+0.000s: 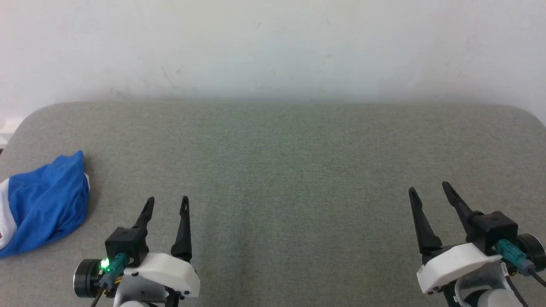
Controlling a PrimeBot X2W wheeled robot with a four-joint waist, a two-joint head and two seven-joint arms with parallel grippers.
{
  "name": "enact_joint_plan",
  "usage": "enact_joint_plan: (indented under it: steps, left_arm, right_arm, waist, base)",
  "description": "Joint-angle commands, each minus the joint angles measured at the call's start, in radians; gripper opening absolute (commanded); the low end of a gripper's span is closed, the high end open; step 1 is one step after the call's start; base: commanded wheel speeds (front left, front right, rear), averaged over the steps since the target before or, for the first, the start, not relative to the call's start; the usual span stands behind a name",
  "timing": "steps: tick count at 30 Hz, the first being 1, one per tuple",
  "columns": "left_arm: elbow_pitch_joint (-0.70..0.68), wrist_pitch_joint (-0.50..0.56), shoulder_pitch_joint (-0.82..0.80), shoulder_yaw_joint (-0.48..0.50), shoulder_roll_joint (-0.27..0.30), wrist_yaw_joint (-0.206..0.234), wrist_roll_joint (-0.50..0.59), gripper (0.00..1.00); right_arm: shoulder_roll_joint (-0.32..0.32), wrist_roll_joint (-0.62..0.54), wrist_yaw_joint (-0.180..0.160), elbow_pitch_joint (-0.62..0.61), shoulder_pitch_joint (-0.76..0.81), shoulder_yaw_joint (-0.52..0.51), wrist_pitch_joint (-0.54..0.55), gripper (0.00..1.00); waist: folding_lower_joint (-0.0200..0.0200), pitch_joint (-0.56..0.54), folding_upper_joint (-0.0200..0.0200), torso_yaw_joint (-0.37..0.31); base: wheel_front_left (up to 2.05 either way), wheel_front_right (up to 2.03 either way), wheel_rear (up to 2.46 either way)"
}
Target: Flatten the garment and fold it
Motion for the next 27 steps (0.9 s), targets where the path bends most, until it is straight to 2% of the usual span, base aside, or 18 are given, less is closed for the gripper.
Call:
enact_joint_plan:
  steps: [1, 27]
  left_arm:
    - [0.005, -0.011, -0.016, 0.003, -0.001, 0.009, -0.013, 1.00]
    - [0.008, -0.065, -0.031, 0.053, -0.001, 0.026, -0.097, 1.00]
  right_arm:
    - [0.001, 0.008, 0.000, -0.005, 0.002, 0.002, -0.011, 1.00]
    - [0.001, -0.023, 0.000, -0.031, 0.005, 0.029, -0.052, 1.00]
  waist:
    - [0.0000, 0.001, -0.0001, 0.014]
    - [0.0000, 0.019, -0.0001, 0.216]
  base:
    - [0.00, 0.00, 0.00]
    - [0.00, 0.00, 0.00]
